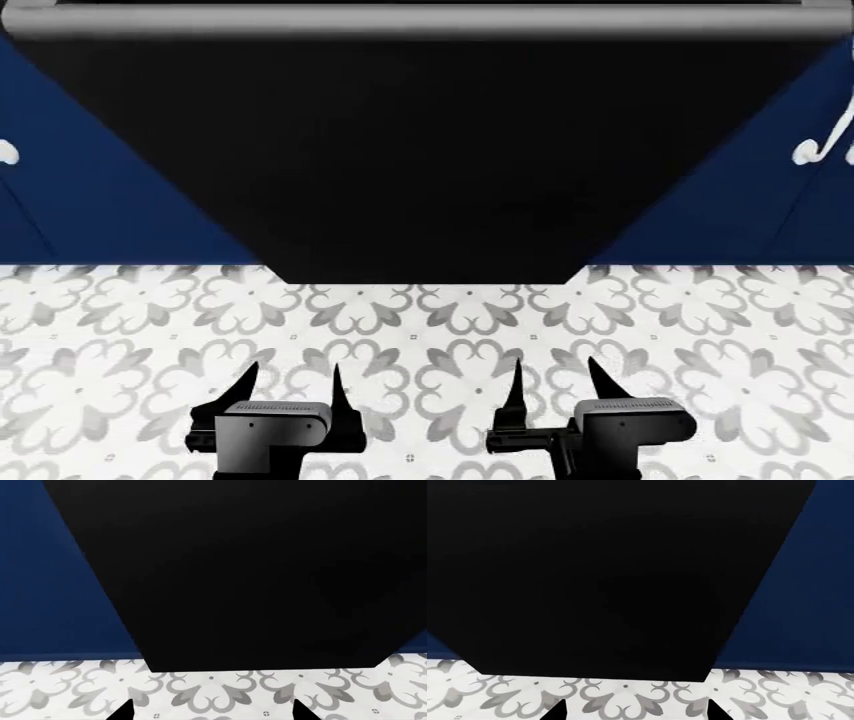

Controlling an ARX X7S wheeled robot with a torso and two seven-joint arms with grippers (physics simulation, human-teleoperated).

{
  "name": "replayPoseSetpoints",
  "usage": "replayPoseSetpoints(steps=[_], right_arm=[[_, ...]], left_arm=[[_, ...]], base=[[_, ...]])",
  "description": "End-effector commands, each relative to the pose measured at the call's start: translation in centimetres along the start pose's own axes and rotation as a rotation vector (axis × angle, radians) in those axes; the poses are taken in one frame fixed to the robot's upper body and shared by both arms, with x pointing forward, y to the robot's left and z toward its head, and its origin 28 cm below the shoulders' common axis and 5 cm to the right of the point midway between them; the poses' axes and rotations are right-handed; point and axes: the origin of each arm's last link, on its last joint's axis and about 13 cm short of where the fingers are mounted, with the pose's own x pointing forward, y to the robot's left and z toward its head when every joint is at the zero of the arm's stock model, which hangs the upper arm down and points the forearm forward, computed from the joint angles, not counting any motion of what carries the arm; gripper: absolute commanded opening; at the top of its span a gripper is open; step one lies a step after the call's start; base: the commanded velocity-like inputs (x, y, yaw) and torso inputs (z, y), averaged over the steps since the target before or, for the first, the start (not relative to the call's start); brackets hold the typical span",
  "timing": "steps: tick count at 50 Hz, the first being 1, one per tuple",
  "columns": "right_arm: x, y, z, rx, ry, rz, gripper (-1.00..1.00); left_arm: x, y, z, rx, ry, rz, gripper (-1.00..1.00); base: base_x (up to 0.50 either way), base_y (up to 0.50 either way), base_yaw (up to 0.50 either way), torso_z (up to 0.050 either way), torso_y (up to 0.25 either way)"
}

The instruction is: Close the dishwasher door

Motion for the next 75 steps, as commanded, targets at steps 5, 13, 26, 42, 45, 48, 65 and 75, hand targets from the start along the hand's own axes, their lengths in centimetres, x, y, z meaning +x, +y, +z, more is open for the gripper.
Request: replayPoseSetpoints(steps=[5, 13, 26, 42, 45, 48, 65, 75], right_arm=[[-0.01, -0.01, 0.0, 0.001, 0.0, 0.0, 1.0], [-0.02, 0.01, -0.01, 0.018, 0.005, 0.013, 1.0], [-0.03, 0.03, -0.01, 0.015, 0.006, 0.008, 1.0], [-0.04, 0.05, 0.03, 0.014, 0.014, 0.003, 1.0], [-0.04, 0.04, 0.03, 0.012, 0.013, 0.003, 1.0], [-0.04, 0.04, 0.03, 0.011, 0.014, 0.003, 1.0], [-0.03, 0.05, 0.03, 0.01, 0.012, 0.004, 1.0], [-0.03, 0.06, 0.03, 0.011, 0.013, 0.004, 1.0]], left_arm=[[0.0, 0.0, 0.0, 0.0, -0.002, -0.001, 1.0], [0.0, 0.0, 0.0, 0.0, -0.001, -0.001, 1.0], [0.0, 0.0, 0.0, 0.001, -0.001, -0.002, 1.0], [-0.02, -0.03, 0.0, 0.001, 0.0, -0.002, 1.0], [-0.02, -0.03, 0.0, 0.001, 0.001, -0.002, 1.0], [-0.02, -0.03, 0.0, 0.001, 0.001, -0.002, 1.0], [-0.02, -0.03, 0.0, 0.001, -0.001, -0.002, 1.0], [-0.05, -0.02, 0.0, 0.0, -0.002, -0.001, 1.0]], base=[[0.0, 0.35, 0.0, 0.0, 0.0], [0.0, 0.1, 0.0, 0.0, 0.0], [0.0, 0.0, 0.0, 0.0, 0.0], [0.01, 0.0, 0.0, 0.0, 0.0], [0.14, 0.0, 0.0, 0.0, 0.0], [0.19, 0.0, 0.0, 0.0, 0.0], [0.21, 0.0, 0.0, 0.0, 0.0], [0.21, 0.0, 0.0, 0.0, 0.0]])
